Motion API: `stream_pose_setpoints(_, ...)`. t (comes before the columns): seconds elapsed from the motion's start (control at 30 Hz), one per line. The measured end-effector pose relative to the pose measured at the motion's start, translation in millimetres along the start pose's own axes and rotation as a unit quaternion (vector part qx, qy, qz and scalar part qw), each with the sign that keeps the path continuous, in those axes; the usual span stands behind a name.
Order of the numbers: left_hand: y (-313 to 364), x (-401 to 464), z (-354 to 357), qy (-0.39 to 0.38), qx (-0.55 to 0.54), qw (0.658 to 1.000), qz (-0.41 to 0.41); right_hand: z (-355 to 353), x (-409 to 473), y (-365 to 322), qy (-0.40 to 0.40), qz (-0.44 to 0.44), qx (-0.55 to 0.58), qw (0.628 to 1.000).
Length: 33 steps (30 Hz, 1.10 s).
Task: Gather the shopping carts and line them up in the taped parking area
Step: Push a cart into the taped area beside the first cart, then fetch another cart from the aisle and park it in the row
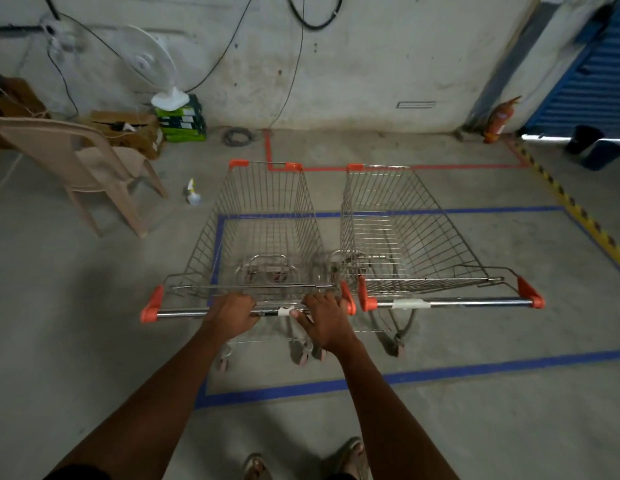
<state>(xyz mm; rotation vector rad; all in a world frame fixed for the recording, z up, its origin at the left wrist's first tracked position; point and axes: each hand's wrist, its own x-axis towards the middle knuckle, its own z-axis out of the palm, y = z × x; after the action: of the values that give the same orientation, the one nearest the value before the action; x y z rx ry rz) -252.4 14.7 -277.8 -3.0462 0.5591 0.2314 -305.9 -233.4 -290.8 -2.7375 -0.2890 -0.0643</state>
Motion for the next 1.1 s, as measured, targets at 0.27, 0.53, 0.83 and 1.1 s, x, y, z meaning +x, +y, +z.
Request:
stream_pose_setpoints(0.27,20,6,3,0.000,0.010,1.000,-0.011,-12,4,22,-0.026,-0.001,0.003,1.000)
stream_pose_setpoints(0.53,14,8,4,-0.007,-0.042,0.999,-0.015,-13,2,17,-0.001,-0.007,-0.006,1.000)
stream_pose_setpoints(0.83,34,-2,-19,0.040,-0.099,0.994,0.012,-31,-7,2,0.041,0.011,0.045,0.998)
stream_pose_setpoints(1.1,108,15,-57,0.107,-0.143,0.972,0.150,-88,-36,22,0.122,0.050,-0.075,0.988)
